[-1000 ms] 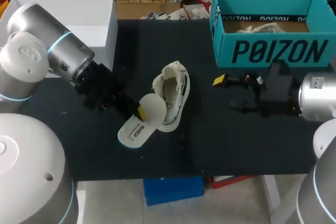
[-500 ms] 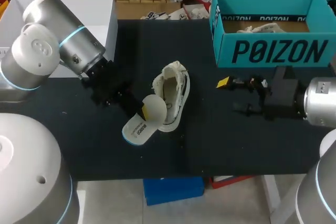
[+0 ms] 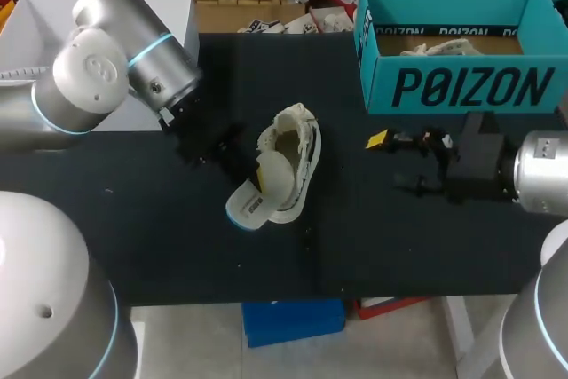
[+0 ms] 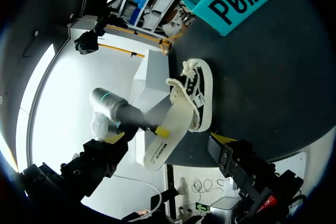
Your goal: Take the shoe out of the shoebox, open the shoe tongue, remove and reinsert the insole, then place the shoe into the shoebox
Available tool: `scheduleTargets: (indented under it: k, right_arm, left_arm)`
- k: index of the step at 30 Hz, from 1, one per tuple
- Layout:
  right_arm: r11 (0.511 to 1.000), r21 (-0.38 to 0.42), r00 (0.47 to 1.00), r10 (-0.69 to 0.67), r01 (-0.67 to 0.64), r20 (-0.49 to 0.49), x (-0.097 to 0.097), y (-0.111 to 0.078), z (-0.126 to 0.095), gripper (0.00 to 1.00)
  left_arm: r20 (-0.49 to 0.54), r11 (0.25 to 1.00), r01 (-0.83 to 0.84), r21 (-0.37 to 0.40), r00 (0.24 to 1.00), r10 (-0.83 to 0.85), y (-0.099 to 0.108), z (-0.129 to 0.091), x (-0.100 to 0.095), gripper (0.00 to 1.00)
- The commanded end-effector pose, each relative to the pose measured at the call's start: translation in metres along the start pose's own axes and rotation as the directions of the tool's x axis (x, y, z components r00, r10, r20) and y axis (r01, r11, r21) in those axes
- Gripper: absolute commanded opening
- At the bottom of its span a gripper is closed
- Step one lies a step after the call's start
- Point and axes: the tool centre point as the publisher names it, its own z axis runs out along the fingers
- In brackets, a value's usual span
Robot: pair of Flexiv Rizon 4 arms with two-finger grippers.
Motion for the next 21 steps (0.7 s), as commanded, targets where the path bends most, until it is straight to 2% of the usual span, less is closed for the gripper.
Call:
scheduleTargets:
  k: [1,21]
  right_arm:
    - [1.0,0.0,1.0,0.0,0.0,0.001,0.0,0.0,0.0,1.0]
    - [1.0,0.0,1.0,0.0,0.0,0.001,0.0,0.0,0.0,1.0]
  left_arm:
    - [-0.007,1.0,0.002,0.01,1.0,-0.002,0.018,0.006,-0.004,0.0]
    - [-0.003,0.999,0.015,-0.03,1.0,-0.016,0.065,0.012,-0.006,0.0]
